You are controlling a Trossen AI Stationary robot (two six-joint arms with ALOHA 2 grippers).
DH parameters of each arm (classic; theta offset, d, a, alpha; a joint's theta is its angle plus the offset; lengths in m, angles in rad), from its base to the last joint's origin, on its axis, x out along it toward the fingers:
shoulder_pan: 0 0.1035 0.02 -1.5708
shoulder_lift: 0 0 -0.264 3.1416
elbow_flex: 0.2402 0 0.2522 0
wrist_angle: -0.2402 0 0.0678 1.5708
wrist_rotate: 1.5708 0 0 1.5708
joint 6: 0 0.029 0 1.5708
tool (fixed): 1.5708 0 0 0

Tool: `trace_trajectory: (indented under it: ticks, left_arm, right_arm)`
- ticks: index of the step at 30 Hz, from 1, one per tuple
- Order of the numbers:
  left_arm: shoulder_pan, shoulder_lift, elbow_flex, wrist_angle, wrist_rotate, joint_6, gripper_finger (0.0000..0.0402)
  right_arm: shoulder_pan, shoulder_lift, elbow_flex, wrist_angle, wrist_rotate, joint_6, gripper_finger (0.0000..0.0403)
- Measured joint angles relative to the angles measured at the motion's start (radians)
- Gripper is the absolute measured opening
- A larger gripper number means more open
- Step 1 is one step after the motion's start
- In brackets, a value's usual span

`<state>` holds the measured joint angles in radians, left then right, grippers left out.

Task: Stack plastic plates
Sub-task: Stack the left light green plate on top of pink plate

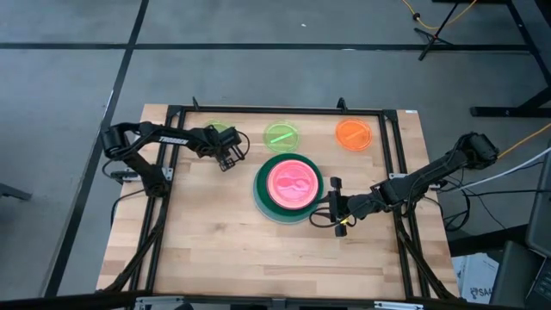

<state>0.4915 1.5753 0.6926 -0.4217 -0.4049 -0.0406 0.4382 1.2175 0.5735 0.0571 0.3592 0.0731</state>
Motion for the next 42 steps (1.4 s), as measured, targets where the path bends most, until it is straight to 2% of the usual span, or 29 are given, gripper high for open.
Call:
trace_trajectory:
  ticks: [9,12,17,22,32,37,42]
  left_arm:
    - [-0.003,0.004,-0.003,0.022,-0.005,0.010,0.0024]
    - [-0.016,0.005,-0.004,0.025,-0.038,0.017,0.0005]
    - [-0.066,0.005,0.003,0.009,-0.125,0.024,0.0008]
    - [-0.156,-0.005,0.059,-0.044,-0.164,0.020,0.0003]
    - [-0.375,-0.005,0.270,-0.056,-0.206,0.025,0.0005]
    - [-0.479,-0.006,0.351,-0.010,-0.163,0.073,0.0006]
    - [-0.552,-0.006,0.355,0.127,-0.023,0.118,0.0006]
  right_arm:
    - [0.000,0.000,0.000,0.000,0.000,0.000,0.0138]
    - [0.000,0.000,0.000,0.000,0.000,0.000,0.0138]
    - [0.000,0.000,0.000,0.000,0.000,0.000,0.0138]
    - [0.000,0.000,0.000,0.000,0.000,0.000,0.0138]
    - [0.000,0.000,0.000,-0.002,0.009,0.000,0.0138]
    - [0.000,0.000,0.000,-0.001,0.013,0.000,0.0138]
    - [0.000,0.000,0.000,0.001,0.023,-0.002,0.0138]
